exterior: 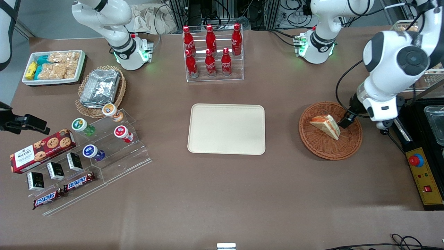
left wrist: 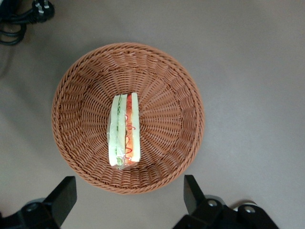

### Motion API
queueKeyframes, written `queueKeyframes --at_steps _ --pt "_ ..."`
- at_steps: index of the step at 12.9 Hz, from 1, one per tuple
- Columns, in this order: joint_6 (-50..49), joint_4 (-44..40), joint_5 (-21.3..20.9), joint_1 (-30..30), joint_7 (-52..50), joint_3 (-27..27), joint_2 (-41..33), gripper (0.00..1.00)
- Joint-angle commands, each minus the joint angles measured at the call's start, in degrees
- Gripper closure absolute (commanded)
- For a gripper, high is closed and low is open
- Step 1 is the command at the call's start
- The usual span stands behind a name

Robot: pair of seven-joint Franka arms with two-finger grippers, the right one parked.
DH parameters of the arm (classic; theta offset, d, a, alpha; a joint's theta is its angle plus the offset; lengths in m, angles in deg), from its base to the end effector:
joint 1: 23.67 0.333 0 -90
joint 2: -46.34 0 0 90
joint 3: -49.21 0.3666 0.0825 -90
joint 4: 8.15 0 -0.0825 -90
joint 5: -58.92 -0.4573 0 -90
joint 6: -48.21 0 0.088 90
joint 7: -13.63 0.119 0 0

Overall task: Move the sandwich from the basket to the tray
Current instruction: 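Lower the open left gripper around the wrapped sandwich and close it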

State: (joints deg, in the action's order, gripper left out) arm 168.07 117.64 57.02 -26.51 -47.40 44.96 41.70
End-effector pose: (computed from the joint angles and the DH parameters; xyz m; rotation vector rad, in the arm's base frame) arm 0.5678 -0.0690 0.4181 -2.7746 -1.3831 -0.0007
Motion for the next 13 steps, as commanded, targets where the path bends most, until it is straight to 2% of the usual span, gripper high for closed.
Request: queueKeyframes --at_steps 1,7,13 --pt "5.62 4.45 -0.65 -0.24 -3.64 0.12 -1.17 0.00" --pt "24.07 16.04 -0.73 -0.24 -6.47 0.12 1.39 0.00" --pt "37.26 23.61 -1.00 -0.15 -6.38 0.30 5.51 0.00"
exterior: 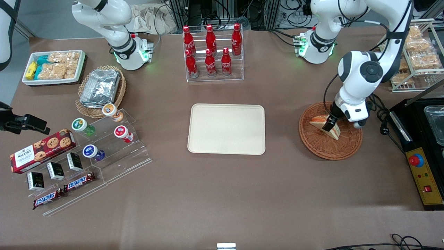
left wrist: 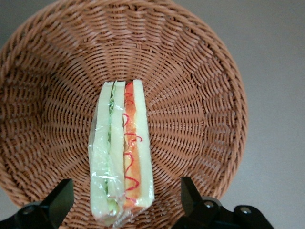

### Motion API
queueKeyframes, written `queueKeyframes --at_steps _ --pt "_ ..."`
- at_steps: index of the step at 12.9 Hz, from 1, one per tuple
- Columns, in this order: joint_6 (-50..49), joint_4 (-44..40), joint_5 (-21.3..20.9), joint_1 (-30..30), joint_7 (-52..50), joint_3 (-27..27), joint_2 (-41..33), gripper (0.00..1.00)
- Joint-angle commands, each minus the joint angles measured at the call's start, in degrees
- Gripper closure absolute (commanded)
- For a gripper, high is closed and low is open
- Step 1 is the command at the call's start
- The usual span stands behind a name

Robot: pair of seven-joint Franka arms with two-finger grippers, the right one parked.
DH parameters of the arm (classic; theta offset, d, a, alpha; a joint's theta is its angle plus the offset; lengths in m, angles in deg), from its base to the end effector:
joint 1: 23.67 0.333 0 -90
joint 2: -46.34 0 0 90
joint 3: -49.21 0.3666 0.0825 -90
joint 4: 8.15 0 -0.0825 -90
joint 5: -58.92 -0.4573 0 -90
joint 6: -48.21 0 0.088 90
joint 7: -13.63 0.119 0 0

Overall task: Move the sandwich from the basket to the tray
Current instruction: 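Lower the open left gripper around the wrapped sandwich and close it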

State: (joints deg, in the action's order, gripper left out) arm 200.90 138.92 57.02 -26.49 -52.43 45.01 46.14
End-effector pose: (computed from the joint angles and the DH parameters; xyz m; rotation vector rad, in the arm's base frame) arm 0.4960 -0.0618 0.2525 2.7118 1.4845 0.1418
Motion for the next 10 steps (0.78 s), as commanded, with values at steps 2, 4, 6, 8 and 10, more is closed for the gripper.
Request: queueKeyframes --at_steps 2,4,6,8,10 --pt "6.73 3.22 -1.00 -0.08 -1.27 0.25 2.48 0.00" --pt "6.83 3.05 -1.00 0.09 -1.01 0.25 2.57 0.16" --pt "6.74 2.70 -1.00 0.09 -0.30 0.25 2.49 1.00" --pt "6.65 2.52 -1.00 0.18 -0.21 0.25 2.49 1.00" --pt "6.48 2.34 -1.00 0.18 -0.04 0.34 1.96 1.00"
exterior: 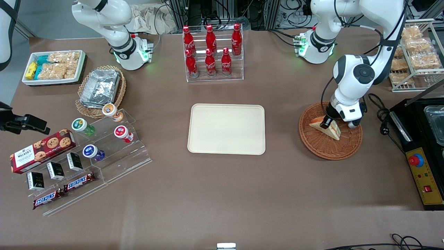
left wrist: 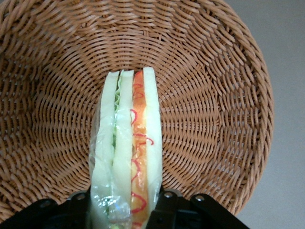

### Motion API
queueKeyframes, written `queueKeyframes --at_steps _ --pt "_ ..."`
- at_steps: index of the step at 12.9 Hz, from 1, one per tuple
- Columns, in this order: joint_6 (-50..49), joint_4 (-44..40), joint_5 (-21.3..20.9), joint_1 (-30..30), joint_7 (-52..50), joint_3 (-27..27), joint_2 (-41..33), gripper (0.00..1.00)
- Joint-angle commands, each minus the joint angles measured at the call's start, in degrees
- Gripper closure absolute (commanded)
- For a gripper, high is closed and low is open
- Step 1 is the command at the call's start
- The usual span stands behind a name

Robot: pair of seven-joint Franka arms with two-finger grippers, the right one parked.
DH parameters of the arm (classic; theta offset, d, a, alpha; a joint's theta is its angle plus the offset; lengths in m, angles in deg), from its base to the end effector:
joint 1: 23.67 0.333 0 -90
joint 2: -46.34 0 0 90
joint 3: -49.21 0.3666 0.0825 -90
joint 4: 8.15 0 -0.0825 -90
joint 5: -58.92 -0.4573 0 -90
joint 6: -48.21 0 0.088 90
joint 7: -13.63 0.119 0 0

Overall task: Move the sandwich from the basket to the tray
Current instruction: 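Lift the sandwich up out of the basket with the left gripper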

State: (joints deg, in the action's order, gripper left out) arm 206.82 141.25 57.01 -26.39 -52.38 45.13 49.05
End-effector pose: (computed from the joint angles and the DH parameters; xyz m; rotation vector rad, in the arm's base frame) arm 0.4839 -0.0593 0.2215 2.6996 1.4807 0.1506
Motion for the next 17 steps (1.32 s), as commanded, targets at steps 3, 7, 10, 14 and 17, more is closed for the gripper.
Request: queueKeyframes --at_steps 3,7,10,14,17 --pt "-7.29 -3.31 -1.42 -0.18 -0.17 0.05 -4.01 1.00" --pt "-32.34 -16.74 -3.80 -0.35 -0.26 -2.93 -9.12 1.00" --pt "-47.83 -31.15 -3.80 -0.36 0.01 -8.64 -7.46 1.00" --pt "-49.09 -36.10 -3.62 -0.44 2.27 -16.63 -5.44 1.00" --pt "-48.57 -38.83 -7.55 -0.44 4.66 -23.49 -0.09 1.00"
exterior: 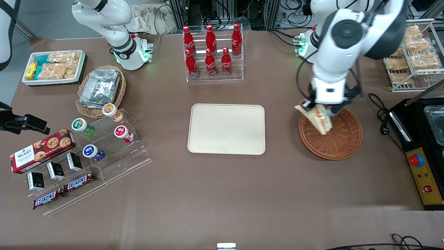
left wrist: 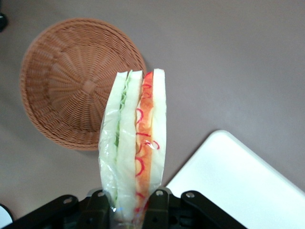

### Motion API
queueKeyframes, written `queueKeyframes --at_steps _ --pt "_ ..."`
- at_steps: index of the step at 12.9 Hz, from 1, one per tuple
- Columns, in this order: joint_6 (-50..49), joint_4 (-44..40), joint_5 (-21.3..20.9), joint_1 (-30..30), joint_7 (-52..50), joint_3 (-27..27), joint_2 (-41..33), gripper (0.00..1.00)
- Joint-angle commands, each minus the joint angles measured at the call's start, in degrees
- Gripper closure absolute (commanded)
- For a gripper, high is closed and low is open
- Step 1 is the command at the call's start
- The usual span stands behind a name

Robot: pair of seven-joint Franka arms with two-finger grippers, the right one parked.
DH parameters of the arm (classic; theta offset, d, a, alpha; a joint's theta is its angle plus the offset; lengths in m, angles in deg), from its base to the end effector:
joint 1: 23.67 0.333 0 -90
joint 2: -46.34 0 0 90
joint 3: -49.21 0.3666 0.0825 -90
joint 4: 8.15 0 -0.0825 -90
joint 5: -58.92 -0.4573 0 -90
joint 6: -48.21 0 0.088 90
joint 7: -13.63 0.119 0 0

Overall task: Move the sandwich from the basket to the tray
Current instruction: 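Carry the sandwich over the cream tray with the left gripper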

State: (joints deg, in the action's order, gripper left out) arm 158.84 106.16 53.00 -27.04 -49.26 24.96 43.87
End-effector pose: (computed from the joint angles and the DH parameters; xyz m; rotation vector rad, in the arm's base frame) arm 0.5414 -0.2768 0.4867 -2.9156 -0.8677 -0.0961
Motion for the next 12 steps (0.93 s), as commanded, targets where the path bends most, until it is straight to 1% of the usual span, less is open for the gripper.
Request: queueKeyframes --at_steps 1,2,4,6,9,12 --pt "-0.59 -5.22 -6.36 0.29 1.54 -6.22 8.15 1.00" --pt "-0.59 -6.45 -8.39 0.21 1.54 -8.51 11.40 1.00" --pt "-0.07 -7.08 -12.17 0.21 1.54 -11.50 15.46 1.00" --pt "2.21 -7.08 -13.93 0.12 1.45 -13.44 19.50 1.00" --pt "6.07 -7.17 -17.89 -3.65 0.40 -13.80 24.95 1.00" --pt "7.41 -7.43 -21.58 -5.59 0.22 -13.80 29.62 1.00"
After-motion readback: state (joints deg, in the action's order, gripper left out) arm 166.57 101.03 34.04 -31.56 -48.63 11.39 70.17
